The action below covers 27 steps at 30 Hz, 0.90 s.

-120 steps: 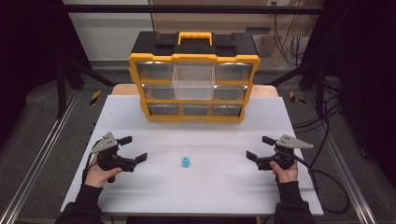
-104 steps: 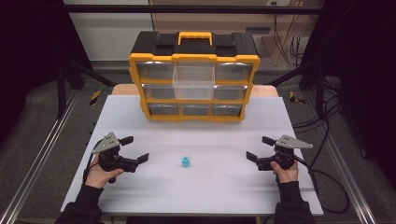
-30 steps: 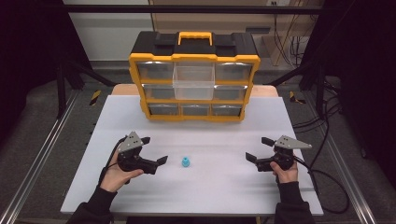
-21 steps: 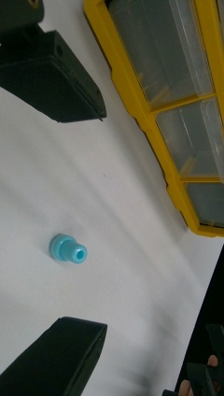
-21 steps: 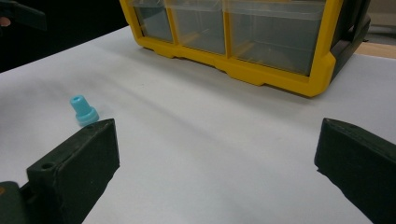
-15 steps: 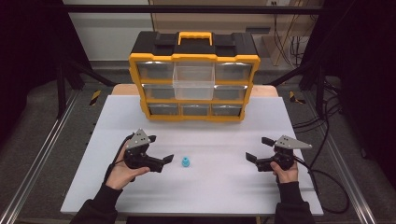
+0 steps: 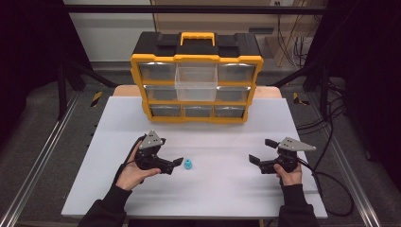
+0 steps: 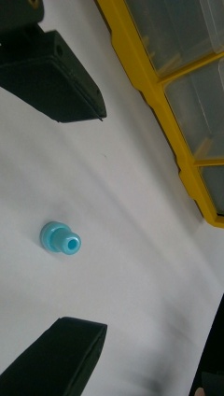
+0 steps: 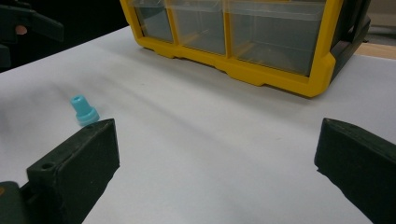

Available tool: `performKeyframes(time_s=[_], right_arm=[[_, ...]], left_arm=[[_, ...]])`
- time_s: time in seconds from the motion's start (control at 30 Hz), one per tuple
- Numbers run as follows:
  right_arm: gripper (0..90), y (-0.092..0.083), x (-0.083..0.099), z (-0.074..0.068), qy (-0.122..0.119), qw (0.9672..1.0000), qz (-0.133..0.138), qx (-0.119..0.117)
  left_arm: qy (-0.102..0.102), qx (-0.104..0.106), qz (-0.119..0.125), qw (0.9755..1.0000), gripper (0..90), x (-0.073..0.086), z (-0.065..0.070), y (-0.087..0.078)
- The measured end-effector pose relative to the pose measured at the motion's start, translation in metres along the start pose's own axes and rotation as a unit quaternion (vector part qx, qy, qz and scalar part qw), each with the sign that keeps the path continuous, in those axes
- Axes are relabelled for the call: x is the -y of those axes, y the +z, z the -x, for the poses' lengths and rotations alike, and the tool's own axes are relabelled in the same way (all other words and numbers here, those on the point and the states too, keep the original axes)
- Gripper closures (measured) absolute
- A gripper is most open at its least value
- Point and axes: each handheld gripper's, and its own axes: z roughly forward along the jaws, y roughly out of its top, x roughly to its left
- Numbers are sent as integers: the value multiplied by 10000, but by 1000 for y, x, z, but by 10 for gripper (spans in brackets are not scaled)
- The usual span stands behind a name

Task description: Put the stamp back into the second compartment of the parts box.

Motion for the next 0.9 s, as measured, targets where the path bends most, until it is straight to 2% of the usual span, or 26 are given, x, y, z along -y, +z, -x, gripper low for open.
performKeyframes(time_s=[0.63,0.77,0.9], right_arm=[[4,0,0,1,-18,10000,-5,4],[4,0,0,0,-8,10000,-10,9],[4,0,0,0,-3,10000,-15,6]], left_arm=[[-24,65,-275,9996,0,4,8,27],[18,60,-392,9992,0,7,10,33],[-22,61,-472,9989,0,9,11,36]])
